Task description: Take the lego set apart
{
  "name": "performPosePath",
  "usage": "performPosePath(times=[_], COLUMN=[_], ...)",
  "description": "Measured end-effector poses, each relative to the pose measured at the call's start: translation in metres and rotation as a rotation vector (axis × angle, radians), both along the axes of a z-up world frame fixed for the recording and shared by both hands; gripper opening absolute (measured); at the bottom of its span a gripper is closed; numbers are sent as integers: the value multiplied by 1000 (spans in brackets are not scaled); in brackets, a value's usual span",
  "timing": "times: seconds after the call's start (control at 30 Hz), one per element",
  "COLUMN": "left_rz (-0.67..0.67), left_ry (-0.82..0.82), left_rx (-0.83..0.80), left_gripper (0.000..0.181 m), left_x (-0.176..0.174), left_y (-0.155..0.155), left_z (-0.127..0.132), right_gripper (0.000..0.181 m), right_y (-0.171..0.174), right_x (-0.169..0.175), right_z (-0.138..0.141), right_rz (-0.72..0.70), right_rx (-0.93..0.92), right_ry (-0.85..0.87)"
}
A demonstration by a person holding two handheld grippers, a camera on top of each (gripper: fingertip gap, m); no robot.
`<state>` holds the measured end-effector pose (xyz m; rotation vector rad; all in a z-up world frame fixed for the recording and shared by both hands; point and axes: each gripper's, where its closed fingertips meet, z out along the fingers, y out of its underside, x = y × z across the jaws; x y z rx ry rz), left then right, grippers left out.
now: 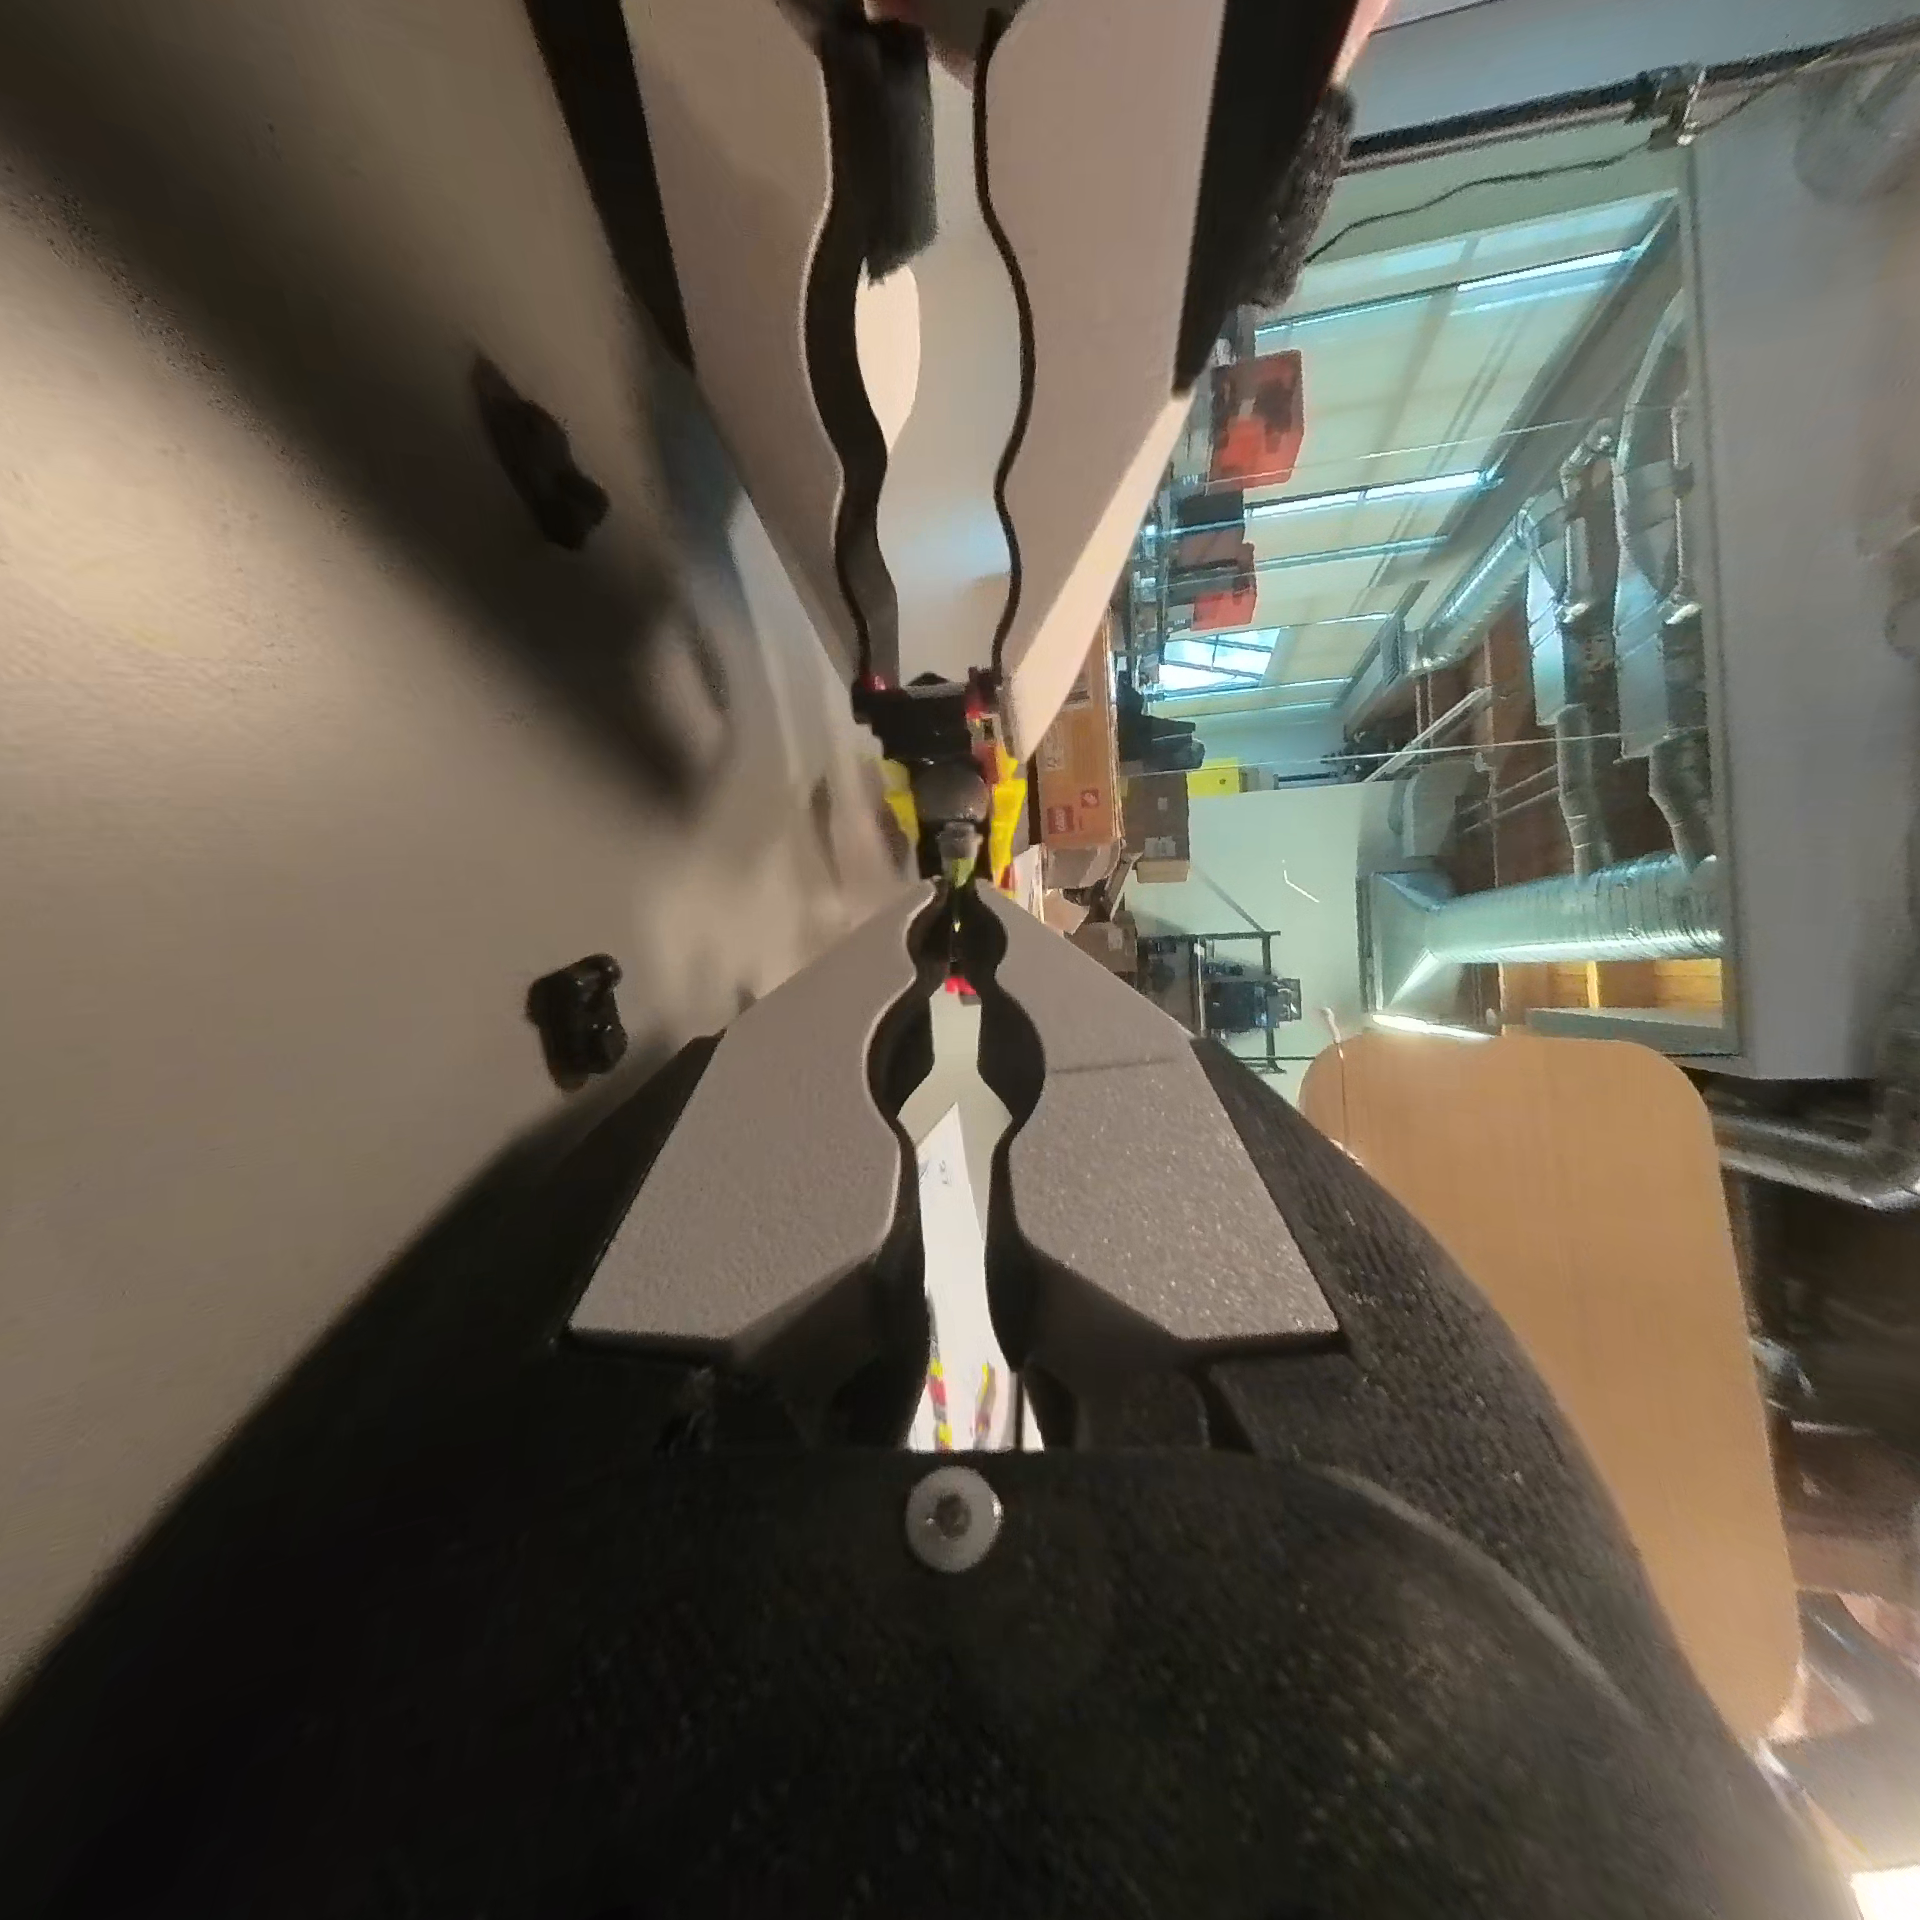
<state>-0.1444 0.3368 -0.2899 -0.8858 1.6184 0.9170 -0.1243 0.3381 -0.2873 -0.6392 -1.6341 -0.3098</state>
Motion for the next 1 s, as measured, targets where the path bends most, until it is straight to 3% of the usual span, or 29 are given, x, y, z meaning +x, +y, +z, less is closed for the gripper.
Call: performPosePath(times=[0.3, 1.0], left_rz=[-24, 29], left_ry=[-121, -171], left_rx=[-39, -116], left_gripper=[22, 22], left_x=[15, 13], left_y=[-11, -8], left_z=[2, -4], right_gripper=[0, 0], right_y=[-1, -5], right_x=[0, -2], right_z=[-3, -8], right_rz=[-23, -16], right_rx=[82, 110], right_ry=[-53, -95])
